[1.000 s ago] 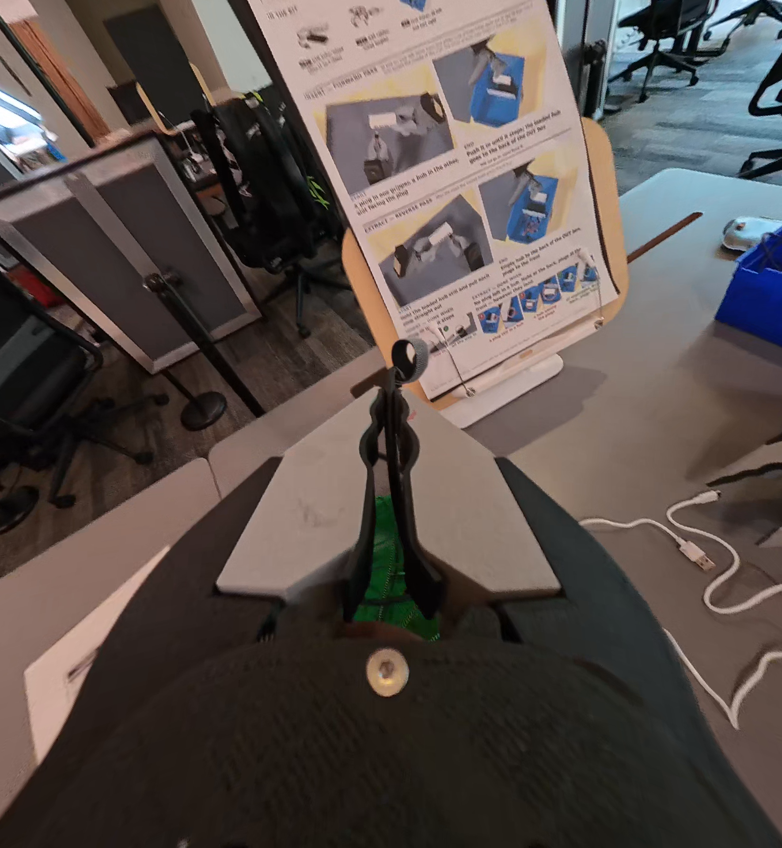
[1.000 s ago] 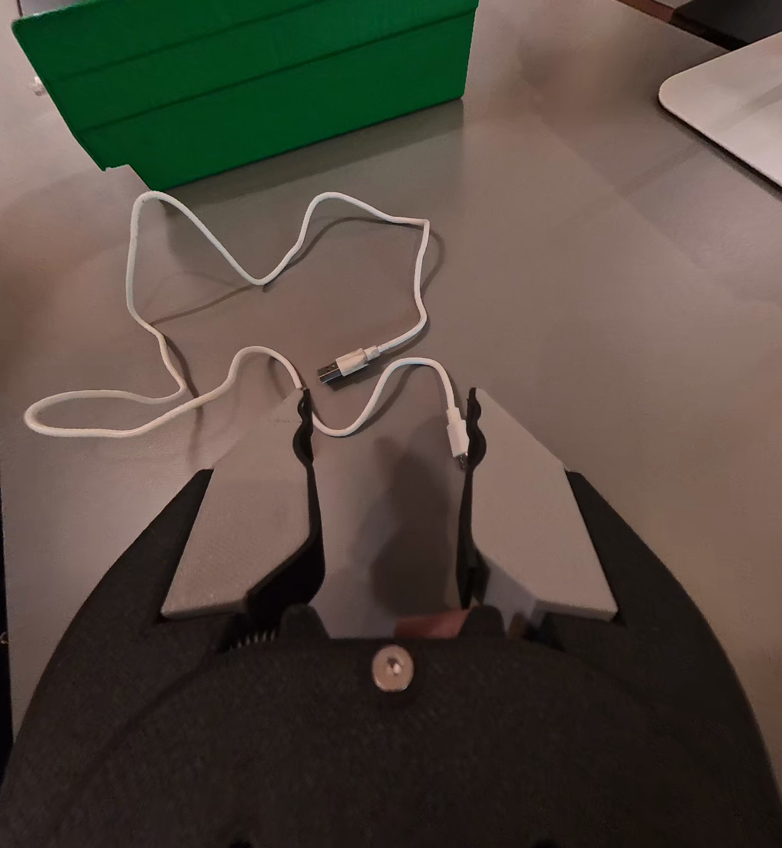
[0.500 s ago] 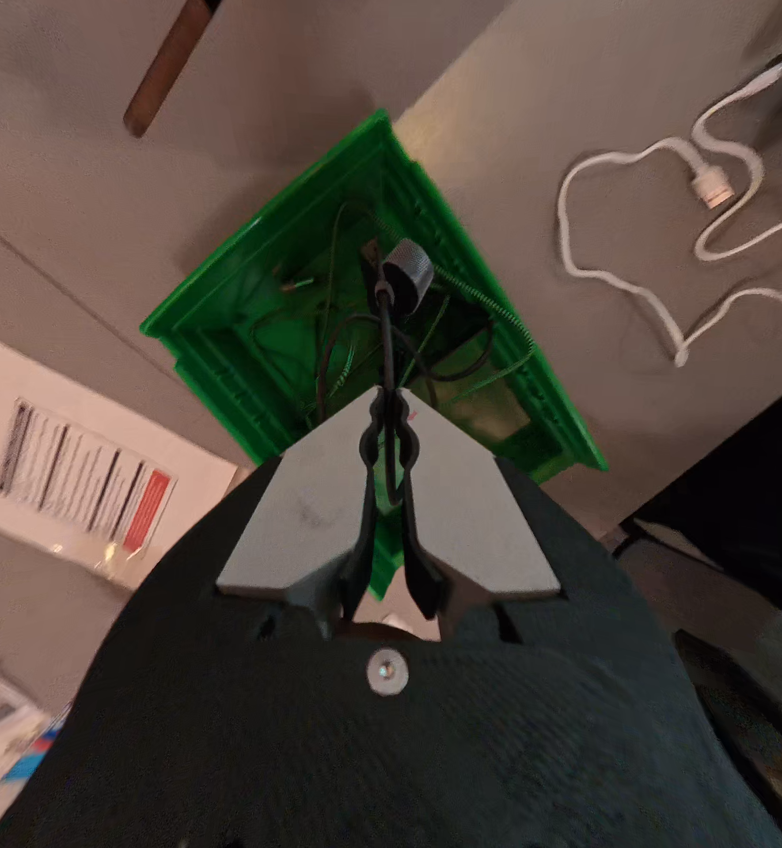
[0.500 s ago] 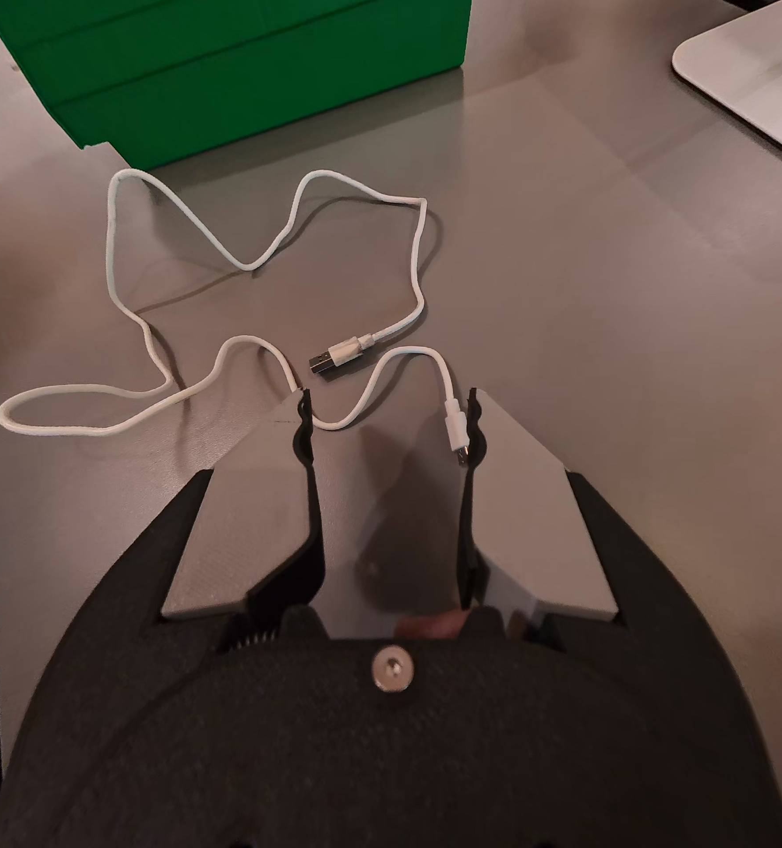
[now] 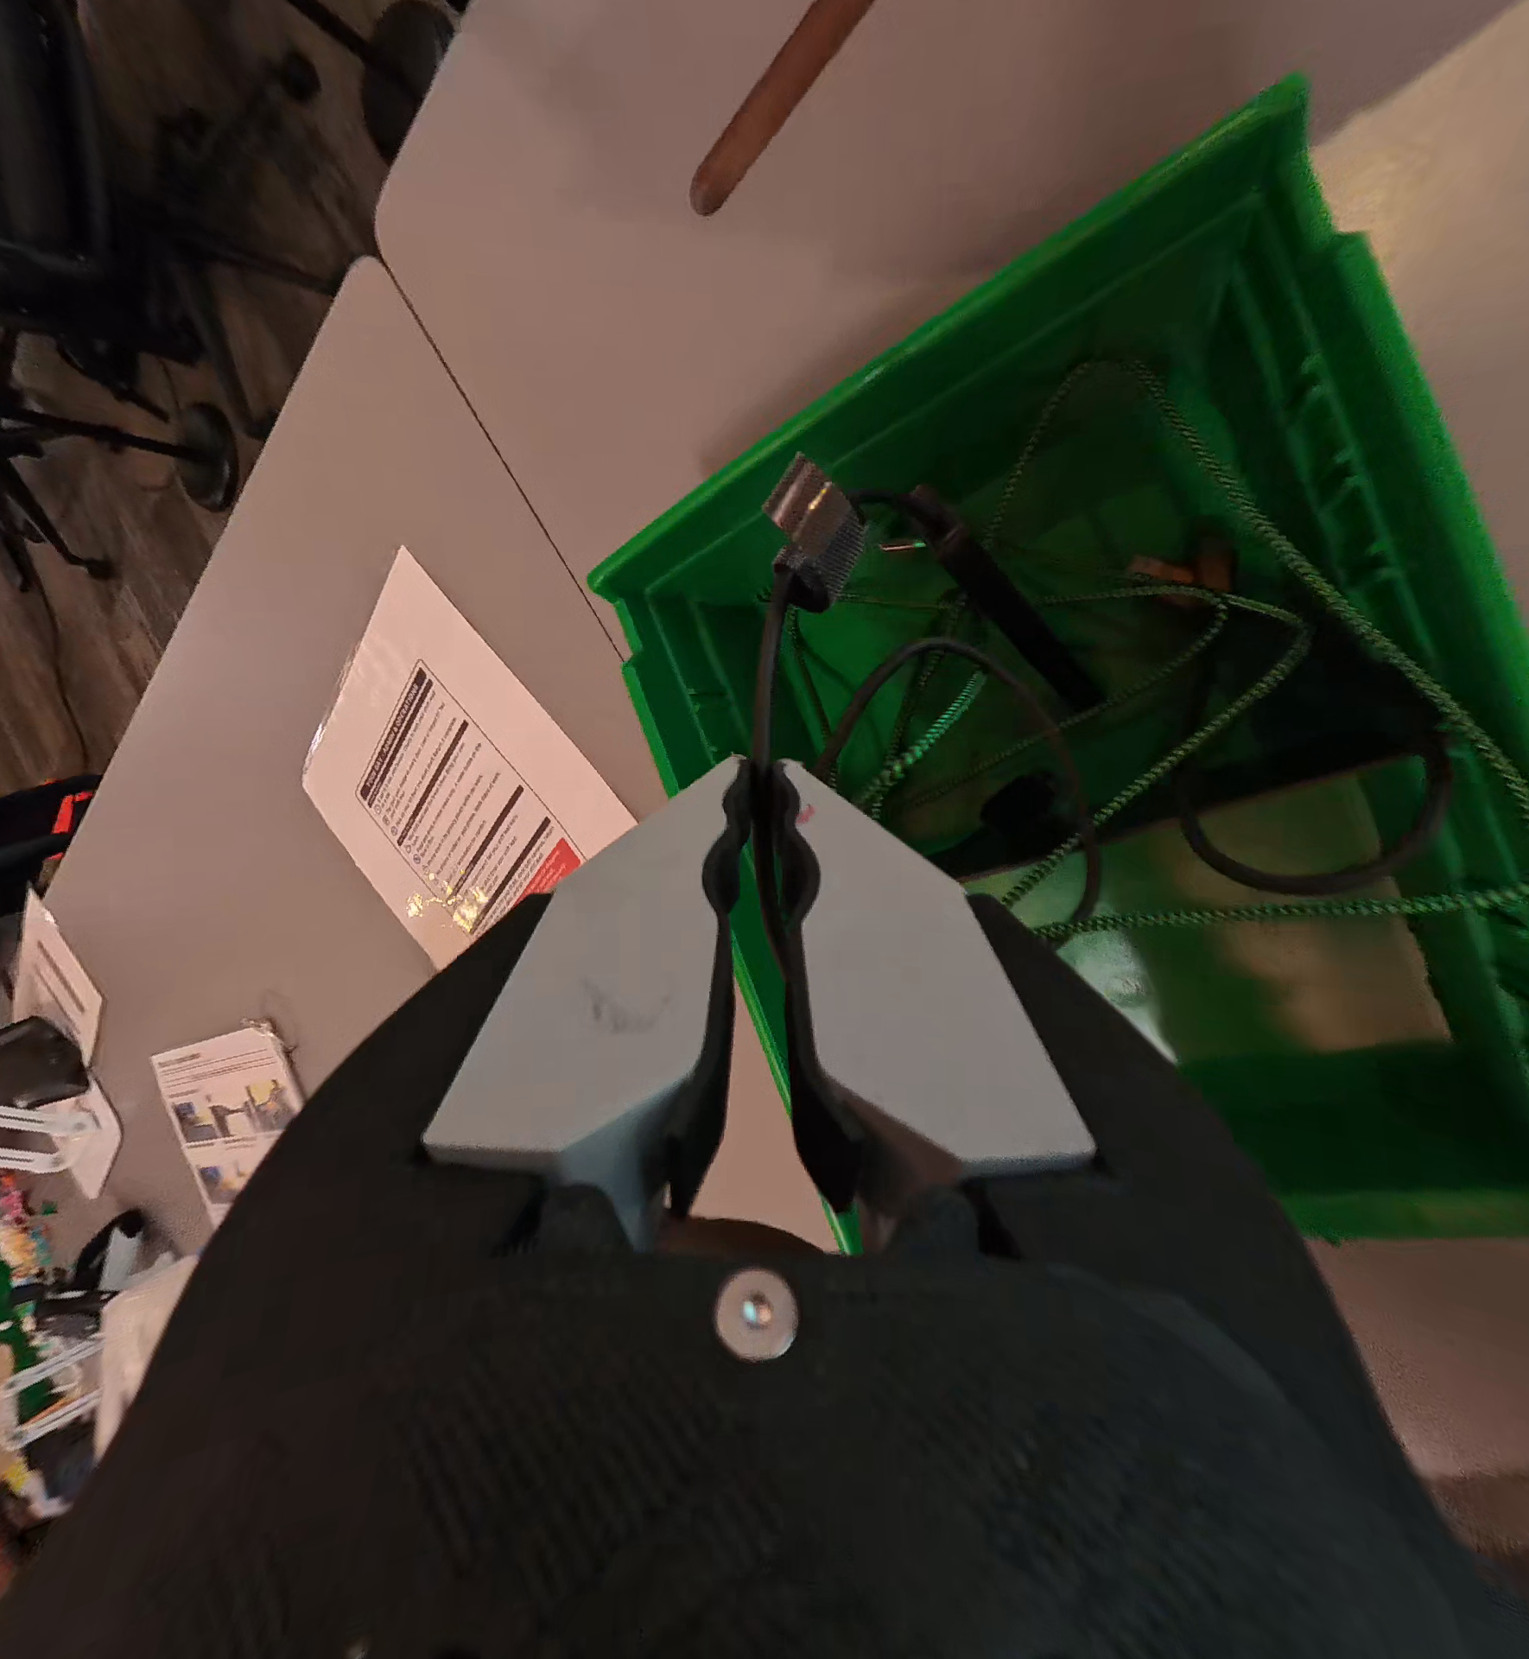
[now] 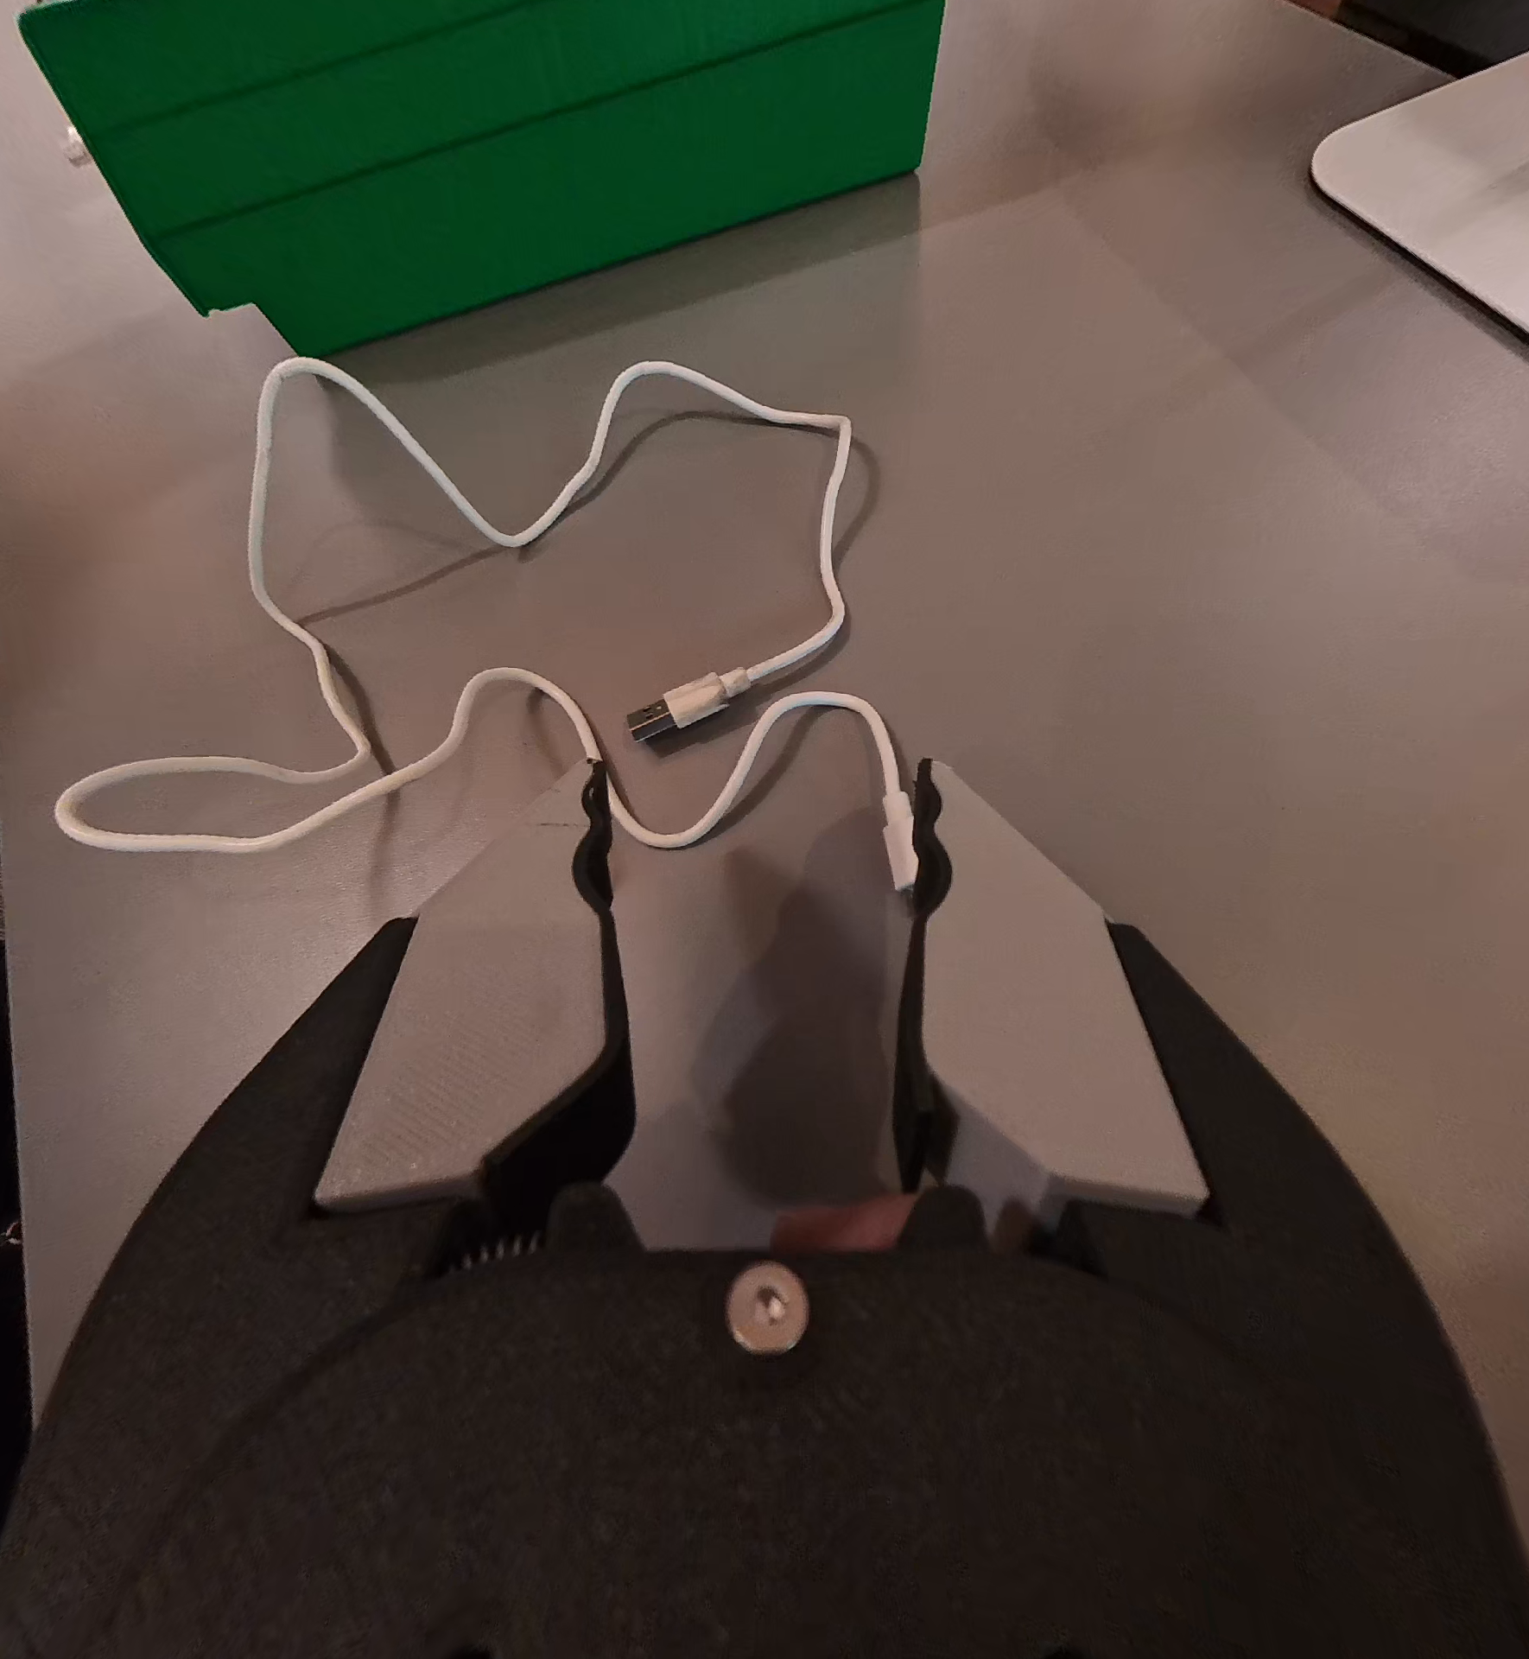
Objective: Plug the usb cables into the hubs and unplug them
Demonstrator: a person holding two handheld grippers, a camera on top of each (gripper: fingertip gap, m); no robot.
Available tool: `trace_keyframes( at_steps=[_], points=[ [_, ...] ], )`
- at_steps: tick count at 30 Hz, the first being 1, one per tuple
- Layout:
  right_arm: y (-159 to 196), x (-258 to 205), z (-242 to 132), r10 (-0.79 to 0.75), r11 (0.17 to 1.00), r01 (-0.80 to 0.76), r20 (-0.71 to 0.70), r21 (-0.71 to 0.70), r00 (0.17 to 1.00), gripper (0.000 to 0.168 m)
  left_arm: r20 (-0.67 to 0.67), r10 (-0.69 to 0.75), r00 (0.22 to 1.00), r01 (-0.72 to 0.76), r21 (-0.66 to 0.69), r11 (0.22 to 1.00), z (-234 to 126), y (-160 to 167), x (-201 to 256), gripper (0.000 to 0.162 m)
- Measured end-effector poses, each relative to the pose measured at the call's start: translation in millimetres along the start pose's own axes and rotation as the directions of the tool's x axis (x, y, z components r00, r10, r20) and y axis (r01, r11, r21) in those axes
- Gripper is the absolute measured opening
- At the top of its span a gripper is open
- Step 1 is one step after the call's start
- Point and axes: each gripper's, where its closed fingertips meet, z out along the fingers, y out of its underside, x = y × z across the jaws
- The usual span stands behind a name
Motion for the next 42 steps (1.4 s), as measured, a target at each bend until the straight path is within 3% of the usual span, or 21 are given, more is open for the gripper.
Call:
trace_keyframes(
  at_steps=[5,7,11,14,17,20,25,29,36,39,42],
  points=[
    [1.2,-1.9,1.4,-0.008,1.0,0.008,0.003,-0.008,1.0,0.066,0.041,-0.093,0.995,0.087,0.121,0.989,12.8,6.7,-11.2,0.001],
    [2.5,-1.2,2.2,-0.007,1.0,0.007,0.001,-0.014,1.0,0.066,-0.026,-0.135,0.99,0.138,0.154,0.979,12.7,8.3,-5.8,0.019],
    [3.8,0.6,2.8,-0.001,1.0,0.0,-0.002,-0.018,1.0,0.066,-0.016,-0.162,0.987,0.162,0.206,0.965,0.6,16.2,-16.9,0.045],
    [3.8,0.8,2.8,0.001,1.0,-0.001,-0.001,-0.017,1.0,0.066,-0.011,-0.162,0.987,0.159,0.263,0.952,-16.6,19.4,-21.9,0.055],
    [4.5,0.4,3.2,-0.002,1.0,0.002,0.0,-0.021,1.0,0.066,0.009,-0.094,0.996,0.085,0.35,0.933,-45.7,21.9,-18.0,0.055],
    [4.4,-0.4,3.5,0.002,1.0,-0.002,0.006,-0.02,1.0,0.066,-0.005,0.122,0.993,-0.106,0.454,0.885,-69.0,24.9,22.2,0.04],
    [8.2,-4.4,7.1,-0.009,0.999,0.009,0.015,-0.041,1.0,0.066,0.025,0.417,0.909,-0.404,0.306,0.862,-29.5,53.3,71.4,0.042],
    [8.7,-1.7,7.0,-0.002,0.999,0.002,0.007,-0.041,1.0,0.066,0.058,0.515,0.855,-0.511,0.257,0.82,-12.5,53.3,76.9,0.033],
    [7.3,-1.7,5.9,0.023,0.999,-0.022,0.025,-0.031,0.999,0.066,0.073,0.675,0.734,-0.678,0.006,0.735,14.3,75.1,51.9,0.03],
    [7.4,-2.4,6.0,0.019,0.999,-0.018,0.026,-0.033,0.999,0.066,0.043,0.746,0.664,-0.742,-0.08,0.666,18.0,80.6,46.8,0.007],
    [7.1,-1.6,5.4,0.023,0.999,-0.022,0.026,-0.03,0.999,0.066,-0.028,0.774,0.633,-0.773,-0.094,0.628,13.8,82.8,46.6,0.004]
  ],
)
